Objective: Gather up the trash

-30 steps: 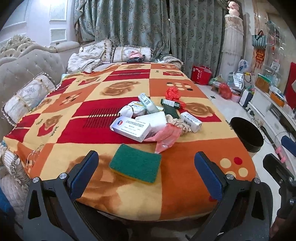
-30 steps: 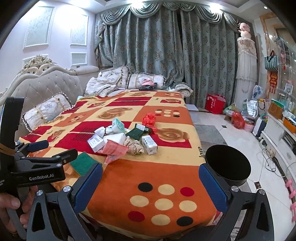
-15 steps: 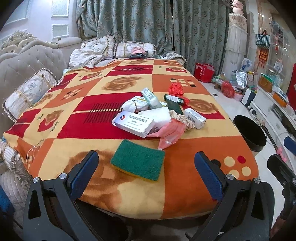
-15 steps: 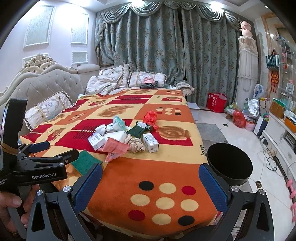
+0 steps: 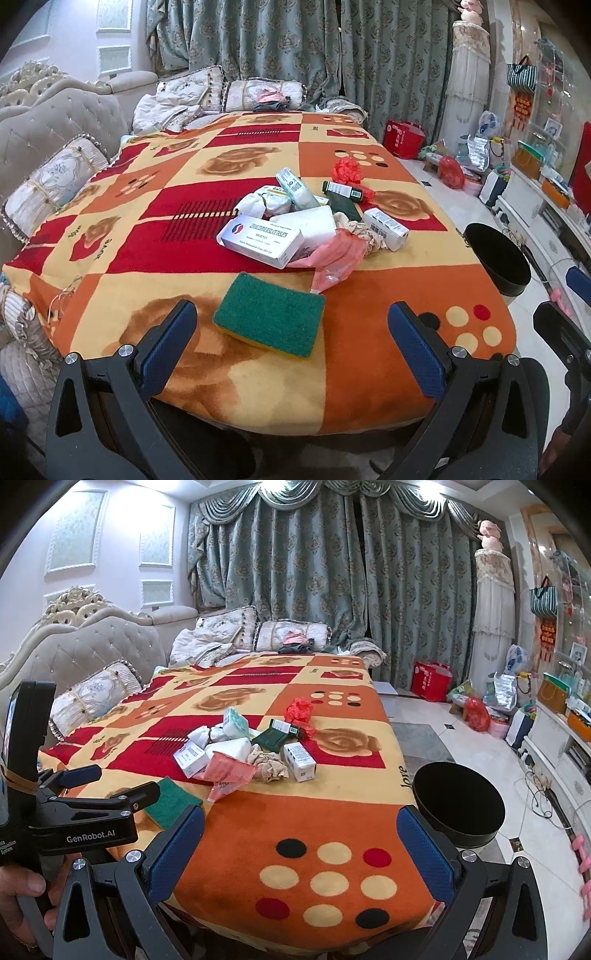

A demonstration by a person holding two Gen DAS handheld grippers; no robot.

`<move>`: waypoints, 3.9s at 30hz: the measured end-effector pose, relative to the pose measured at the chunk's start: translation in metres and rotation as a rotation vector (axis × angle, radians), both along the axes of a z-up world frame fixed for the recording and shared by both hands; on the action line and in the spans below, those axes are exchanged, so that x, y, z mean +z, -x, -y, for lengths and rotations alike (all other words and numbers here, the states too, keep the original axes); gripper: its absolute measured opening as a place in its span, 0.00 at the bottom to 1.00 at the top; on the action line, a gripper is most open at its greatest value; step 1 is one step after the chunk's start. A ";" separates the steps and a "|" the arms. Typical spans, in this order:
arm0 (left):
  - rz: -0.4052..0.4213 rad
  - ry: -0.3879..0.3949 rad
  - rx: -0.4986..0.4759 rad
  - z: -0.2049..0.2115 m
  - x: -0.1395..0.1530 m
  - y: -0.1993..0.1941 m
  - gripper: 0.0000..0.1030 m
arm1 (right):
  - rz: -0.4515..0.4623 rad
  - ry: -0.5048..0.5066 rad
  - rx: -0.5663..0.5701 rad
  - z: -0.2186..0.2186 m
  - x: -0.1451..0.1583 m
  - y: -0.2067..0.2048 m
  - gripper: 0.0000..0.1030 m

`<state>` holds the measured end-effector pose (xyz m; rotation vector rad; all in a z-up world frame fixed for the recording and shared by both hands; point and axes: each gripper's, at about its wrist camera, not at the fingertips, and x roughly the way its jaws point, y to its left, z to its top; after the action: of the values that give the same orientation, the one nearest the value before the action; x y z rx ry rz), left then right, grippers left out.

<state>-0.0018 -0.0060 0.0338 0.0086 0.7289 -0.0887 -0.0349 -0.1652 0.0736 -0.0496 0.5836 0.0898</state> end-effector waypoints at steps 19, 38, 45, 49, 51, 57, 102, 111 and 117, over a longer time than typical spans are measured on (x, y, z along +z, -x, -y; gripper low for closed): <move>-0.016 0.002 -0.002 -0.001 -0.006 -0.005 1.00 | -0.019 0.001 0.005 -0.003 -0.007 -0.007 1.00; -0.007 0.001 0.001 -0.001 -0.009 -0.004 1.00 | -0.021 0.001 0.009 -0.004 -0.013 -0.011 1.00; -0.006 0.003 0.004 -0.003 -0.006 -0.004 1.00 | -0.019 0.002 0.008 -0.004 -0.012 -0.010 1.00; -0.004 0.009 0.008 -0.004 -0.002 -0.003 1.00 | -0.017 -0.002 0.007 -0.003 -0.010 -0.008 1.00; -0.001 0.012 0.008 -0.004 0.001 -0.003 1.00 | -0.016 -0.001 0.005 -0.003 -0.008 -0.007 1.00; 0.008 0.018 0.008 -0.004 0.006 0.001 1.00 | -0.006 -0.002 -0.002 -0.001 0.000 -0.001 1.00; 0.004 0.033 0.037 -0.014 0.008 0.004 1.00 | 0.007 -0.031 -0.038 0.001 0.003 0.001 1.00; 0.006 0.032 0.036 -0.013 0.007 0.004 1.00 | 0.020 -0.044 -0.070 0.006 0.009 0.003 1.00; 0.004 0.032 0.031 -0.010 0.005 0.005 1.00 | 0.048 -0.058 -0.070 0.010 0.015 0.007 1.00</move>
<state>-0.0066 0.0042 0.0390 -0.0330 0.7236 -0.0701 -0.0415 -0.1754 0.0885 0.0252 0.5342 0.0375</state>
